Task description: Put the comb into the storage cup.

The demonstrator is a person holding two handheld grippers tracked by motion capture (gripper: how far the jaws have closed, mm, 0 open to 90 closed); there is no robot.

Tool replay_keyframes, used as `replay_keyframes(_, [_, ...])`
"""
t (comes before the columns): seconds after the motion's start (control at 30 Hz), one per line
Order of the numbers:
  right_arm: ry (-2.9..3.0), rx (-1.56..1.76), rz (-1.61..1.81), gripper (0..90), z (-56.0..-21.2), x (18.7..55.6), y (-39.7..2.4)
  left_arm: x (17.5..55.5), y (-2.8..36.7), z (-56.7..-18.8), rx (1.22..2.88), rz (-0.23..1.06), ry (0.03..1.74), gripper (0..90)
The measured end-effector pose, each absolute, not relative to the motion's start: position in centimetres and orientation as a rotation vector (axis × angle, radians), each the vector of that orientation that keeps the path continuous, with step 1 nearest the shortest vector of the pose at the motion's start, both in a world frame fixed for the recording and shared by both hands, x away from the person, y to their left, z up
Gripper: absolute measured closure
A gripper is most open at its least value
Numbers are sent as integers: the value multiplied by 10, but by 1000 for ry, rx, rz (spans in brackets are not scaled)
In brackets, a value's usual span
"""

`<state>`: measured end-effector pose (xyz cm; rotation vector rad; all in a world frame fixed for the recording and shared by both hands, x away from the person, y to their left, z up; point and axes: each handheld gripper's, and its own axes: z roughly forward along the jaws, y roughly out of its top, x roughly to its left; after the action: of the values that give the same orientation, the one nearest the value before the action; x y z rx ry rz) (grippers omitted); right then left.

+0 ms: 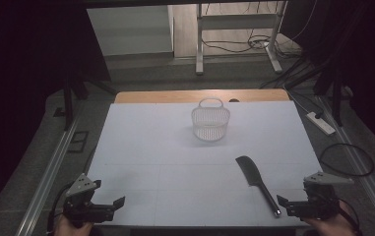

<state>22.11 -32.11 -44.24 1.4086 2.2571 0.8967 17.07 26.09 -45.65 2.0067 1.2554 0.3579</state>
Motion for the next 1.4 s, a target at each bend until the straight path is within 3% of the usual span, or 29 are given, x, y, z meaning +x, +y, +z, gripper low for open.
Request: replay_keyframes(1.4, [2349, 1329, 907, 0, -441, 227, -313, 170, 265, -457, 1976, 318, 1256, 1])
